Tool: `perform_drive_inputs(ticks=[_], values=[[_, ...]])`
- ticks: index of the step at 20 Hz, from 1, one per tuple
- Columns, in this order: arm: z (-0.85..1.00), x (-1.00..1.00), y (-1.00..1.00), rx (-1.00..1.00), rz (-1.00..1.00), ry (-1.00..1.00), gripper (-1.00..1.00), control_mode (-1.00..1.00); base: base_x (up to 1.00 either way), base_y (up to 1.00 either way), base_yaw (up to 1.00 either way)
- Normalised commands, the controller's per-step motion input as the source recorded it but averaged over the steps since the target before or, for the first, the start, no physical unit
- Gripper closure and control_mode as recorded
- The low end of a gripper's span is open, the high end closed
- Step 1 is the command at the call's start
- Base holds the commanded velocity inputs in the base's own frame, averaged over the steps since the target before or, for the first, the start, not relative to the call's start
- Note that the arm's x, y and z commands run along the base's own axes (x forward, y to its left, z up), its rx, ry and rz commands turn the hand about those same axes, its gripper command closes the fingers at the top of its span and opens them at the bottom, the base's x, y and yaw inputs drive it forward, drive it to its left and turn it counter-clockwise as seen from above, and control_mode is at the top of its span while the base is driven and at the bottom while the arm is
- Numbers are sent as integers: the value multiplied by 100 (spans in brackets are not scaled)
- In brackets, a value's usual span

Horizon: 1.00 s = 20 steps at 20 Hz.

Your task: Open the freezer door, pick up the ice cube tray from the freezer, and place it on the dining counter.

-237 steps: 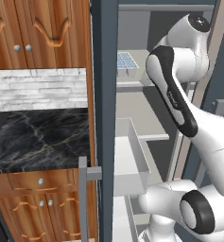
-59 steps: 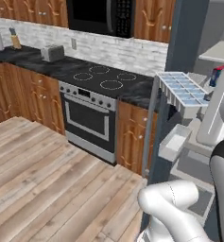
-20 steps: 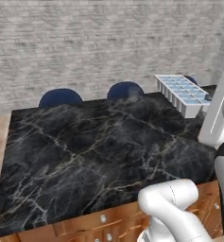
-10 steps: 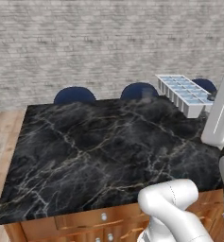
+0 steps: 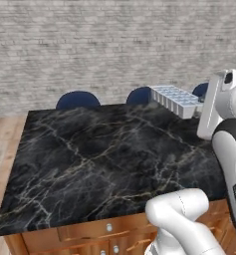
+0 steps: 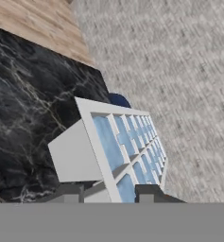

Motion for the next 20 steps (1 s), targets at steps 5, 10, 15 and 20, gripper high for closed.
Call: perform_drive_inputs(ticks=[5, 10, 15, 20], values=[[-75, 100, -1, 0, 10, 6, 100, -100, 0, 0, 0], [-75, 100, -4, 0, 7, 0, 100, -100, 0, 0, 0], [-46, 100, -3, 0, 3, 0, 100, -100, 0, 0, 0], [-39, 100, 0, 0, 0, 0, 100, -100, 0, 0, 0]])
